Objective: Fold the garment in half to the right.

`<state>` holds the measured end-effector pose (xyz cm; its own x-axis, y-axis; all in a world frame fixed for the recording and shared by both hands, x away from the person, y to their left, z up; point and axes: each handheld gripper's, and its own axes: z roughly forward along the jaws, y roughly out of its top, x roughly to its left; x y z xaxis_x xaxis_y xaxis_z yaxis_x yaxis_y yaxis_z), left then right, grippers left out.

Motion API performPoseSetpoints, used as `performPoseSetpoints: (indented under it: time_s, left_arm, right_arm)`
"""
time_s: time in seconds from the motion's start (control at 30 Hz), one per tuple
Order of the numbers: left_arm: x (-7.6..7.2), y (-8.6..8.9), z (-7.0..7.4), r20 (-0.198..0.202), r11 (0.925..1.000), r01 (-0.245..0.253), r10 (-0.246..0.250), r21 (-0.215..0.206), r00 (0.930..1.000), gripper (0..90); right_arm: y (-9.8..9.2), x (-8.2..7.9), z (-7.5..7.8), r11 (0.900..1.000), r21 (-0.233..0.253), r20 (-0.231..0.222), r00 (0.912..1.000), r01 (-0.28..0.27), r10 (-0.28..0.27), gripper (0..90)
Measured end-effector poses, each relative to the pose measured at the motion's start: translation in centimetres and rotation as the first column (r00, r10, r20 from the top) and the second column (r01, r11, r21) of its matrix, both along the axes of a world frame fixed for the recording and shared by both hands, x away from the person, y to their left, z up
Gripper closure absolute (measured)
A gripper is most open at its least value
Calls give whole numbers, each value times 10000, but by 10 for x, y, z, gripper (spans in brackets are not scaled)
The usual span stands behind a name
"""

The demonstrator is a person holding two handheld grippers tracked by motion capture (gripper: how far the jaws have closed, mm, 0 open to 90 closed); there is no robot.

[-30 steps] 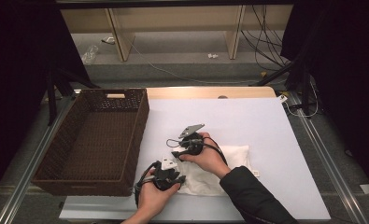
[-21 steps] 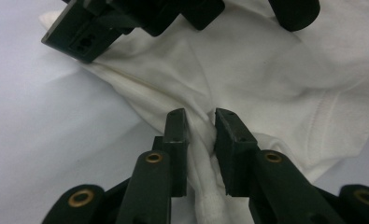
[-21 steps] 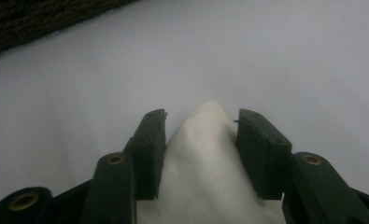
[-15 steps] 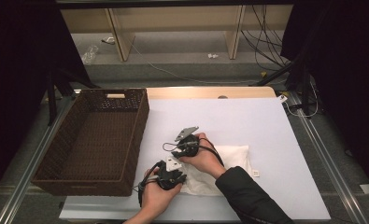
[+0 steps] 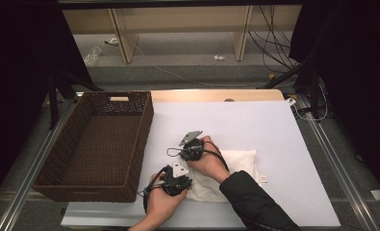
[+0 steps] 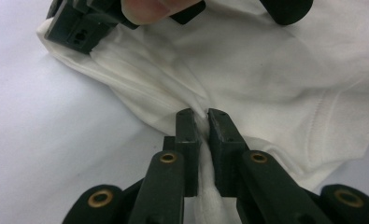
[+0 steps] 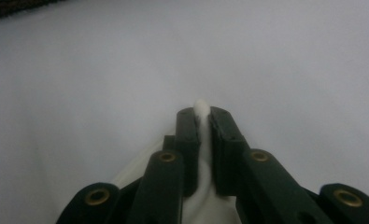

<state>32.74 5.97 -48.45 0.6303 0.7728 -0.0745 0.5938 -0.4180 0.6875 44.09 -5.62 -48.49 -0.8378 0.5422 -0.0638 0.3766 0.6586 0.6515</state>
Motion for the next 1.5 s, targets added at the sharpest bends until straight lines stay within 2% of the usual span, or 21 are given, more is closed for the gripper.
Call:
performPoseSetpoints:
  time_s: [0.03,0.13,0.2,0.3,0.37,0.4,0.5,0.77,0.83,1.1,1.3,1.5]
  left_arm:
    - [0,0,0,-19,10000,11,-11,-26,10000,828]
    - [1,1,0,-65,9999,4,-5,-119,10000,831]
    - [1,3,1,-134,9998,-8,5,-197,9999,832]
    - [2,4,2,-155,9995,-29,24,-302,9999,834]
    - [2,6,5,-107,9989,-66,61,-472,9999,834]
    - [2,7,7,-78,9986,-91,87,-527,9999,834]
    - [1,9,13,37,9976,-127,130,-687,9999,835]
    - [-1,17,26,382,9963,-243,275,-822,9989,835]
    - [-1,18,27,406,9961,-276,311,-841,9987,835]
    - [-5,28,38,585,9948,-381,437,-950,9973,835]
    - [-8,38,50,798,9952,-449,519,-872,9955,835]
    - [-9,44,56,841,9942,-553,631,-921,9945,834]
  right_arm:
    - [-1,1,-1,9999,-48,144,9998,-106,107,840]
    - [-2,2,-1,9999,124,77,9999,-103,102,847]
    - [-3,2,0,9992,364,-254,9996,141,-131,849]
    - [-5,4,0,9988,468,-269,9996,133,-120,849]
    - [-6,4,3,9967,742,-514,9982,340,-302,848]
    - [-7,5,4,9959,842,-424,9986,339,-304,848]
    - [-8,5,8,9927,1097,-568,9974,498,-438,847]
    - [-8,5,25,9843,1665,-281,9981,591,-552,846]
    - [-7,4,29,9815,1804,-338,9977,637,-586,845]
    - [-2,3,40,9750,2179,-144,9991,432,-410,844]
    - [4,2,51,9650,2614,51,9997,208,-229,844]
    - [7,2,58,9579,2867,132,9998,122,-167,844]
